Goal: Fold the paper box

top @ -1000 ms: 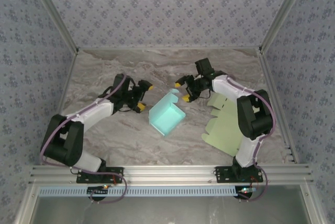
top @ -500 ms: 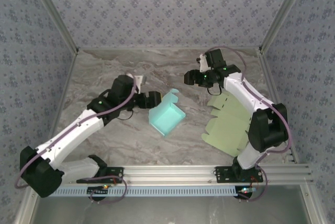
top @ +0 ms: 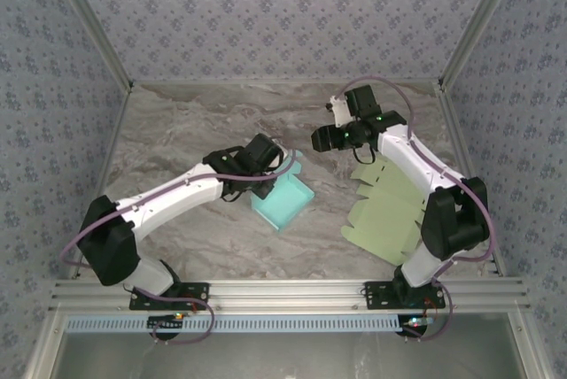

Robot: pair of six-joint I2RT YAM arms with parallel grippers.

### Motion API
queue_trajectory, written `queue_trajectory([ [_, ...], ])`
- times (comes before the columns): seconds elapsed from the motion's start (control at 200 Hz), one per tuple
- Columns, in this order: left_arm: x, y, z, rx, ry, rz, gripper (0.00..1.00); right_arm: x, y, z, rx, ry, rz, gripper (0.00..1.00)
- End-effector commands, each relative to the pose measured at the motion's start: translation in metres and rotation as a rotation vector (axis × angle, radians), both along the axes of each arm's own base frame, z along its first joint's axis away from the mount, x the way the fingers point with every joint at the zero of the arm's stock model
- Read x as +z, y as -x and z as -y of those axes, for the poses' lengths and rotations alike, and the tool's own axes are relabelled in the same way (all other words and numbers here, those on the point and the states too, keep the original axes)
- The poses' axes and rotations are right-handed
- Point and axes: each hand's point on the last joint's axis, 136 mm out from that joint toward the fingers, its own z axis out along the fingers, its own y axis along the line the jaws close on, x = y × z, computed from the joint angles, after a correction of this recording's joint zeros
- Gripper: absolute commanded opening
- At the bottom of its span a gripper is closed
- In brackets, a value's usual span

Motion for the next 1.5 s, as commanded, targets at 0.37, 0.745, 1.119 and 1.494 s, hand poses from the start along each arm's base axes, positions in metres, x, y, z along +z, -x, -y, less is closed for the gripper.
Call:
queue_trajectory([
  [0.37, 0.034, -0.028, 0.047, -0.605, -0.002, 0.268, 0.0, 0.005, 0.024, 0.003, -0.003, -0.024, -0.039, 0.69],
  [0.745, 0.067, -0.078, 0.044, -0.642, 0.139, 0.311, 0.99, -0.012, 0.041, 0.021, -0.028, -0.018, -0.019, 0.73],
  [1.119, 0.093, -0.042, -0.024, 0.063, 0.59, 0.266, 0.99, -0.012, 0.031, -0.019, 0.132, 0.002, 0.11, 0.72],
  [1.494, 0.017, -0.048, -0.023, 0.296, 0.519, 0.147, 0.72, -0.033, 0.019, -0.037, 0.041, -0.028, 0.072, 0.56],
])
